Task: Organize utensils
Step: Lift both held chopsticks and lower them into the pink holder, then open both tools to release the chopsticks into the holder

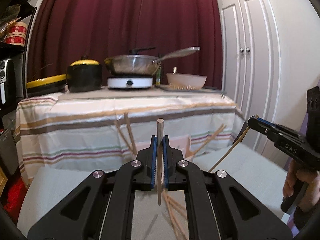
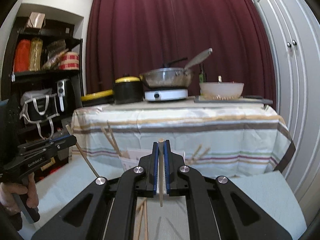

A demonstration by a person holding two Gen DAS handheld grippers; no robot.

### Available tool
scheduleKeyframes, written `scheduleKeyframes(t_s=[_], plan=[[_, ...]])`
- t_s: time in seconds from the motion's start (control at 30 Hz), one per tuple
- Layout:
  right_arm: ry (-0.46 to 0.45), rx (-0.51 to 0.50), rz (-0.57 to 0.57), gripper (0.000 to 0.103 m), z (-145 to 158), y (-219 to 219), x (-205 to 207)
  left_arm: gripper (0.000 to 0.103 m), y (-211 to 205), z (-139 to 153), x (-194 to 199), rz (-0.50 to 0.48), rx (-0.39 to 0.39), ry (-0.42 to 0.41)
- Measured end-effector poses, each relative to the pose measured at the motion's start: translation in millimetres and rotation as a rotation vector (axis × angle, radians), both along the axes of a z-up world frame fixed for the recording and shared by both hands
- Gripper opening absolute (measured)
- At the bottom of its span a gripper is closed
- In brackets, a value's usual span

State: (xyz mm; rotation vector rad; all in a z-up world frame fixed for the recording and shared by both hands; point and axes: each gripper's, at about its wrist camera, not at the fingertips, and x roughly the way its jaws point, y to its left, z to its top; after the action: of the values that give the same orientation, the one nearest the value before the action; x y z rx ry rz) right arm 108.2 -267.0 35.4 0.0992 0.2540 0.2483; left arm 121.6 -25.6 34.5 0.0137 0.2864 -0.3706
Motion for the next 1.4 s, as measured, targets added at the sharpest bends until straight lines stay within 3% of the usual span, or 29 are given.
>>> scheduleKeyframes(t_s=[0.3, 0.43, 0.67, 0.93, 1.0, 1.03, 1.07, 1.13, 1.4], plan=[[-0.121, 0.018, -0.004, 0.006, 58.3, -8.2, 23.3, 0.006, -7.2, 71.9, 20.7, -0.002, -0.021, -0.148], [-0.118, 0.017, -0.013, 0.006, 63.2, -8.8, 48.6, 0.006, -11.9, 85.0, 41.6, 0.013, -0.025, -0.173], [-0.015, 0.010, -0.018, 0.006, 28.5, -4.5, 89.1, 0.006, -18.1, 50.4, 79.3, 0.068, 0.012, -0.126], [0.102, -0.031, -0.008, 0.006, -21.1, 11.3, 113.3, 0.007, -24.6, -12.0, 109.6, 0.078, 0.049, 0.001], [0.110, -0.022, -0.009, 0.008, -25.6, 10.1, 114.8, 0.011, -25.3, -21.7, 113.3, 0.078, 0.046, 0.024], [0.113, -0.017, -0.006, 0.014, -27.2, 9.8, 115.0, 0.022, -25.7, -24.4, 114.1, 0.078, 0.049, 0.030], [0.113, -0.017, -0.006, 0.019, -27.7, 9.8, 114.6, 0.042, -25.7, -26.7, 113.8, 0.078, 0.050, 0.033], [0.101, -0.013, -0.008, 0.041, -25.4, 9.4, 111.1, 0.060, -24.3, -28.0, 111.4, 0.077, 0.034, 0.025], [0.037, -0.014, -0.008, 0.047, -9.1, 6.4, 82.6, 0.078, -22.5, -22.7, 87.1, 0.050, 0.005, 0.012]])
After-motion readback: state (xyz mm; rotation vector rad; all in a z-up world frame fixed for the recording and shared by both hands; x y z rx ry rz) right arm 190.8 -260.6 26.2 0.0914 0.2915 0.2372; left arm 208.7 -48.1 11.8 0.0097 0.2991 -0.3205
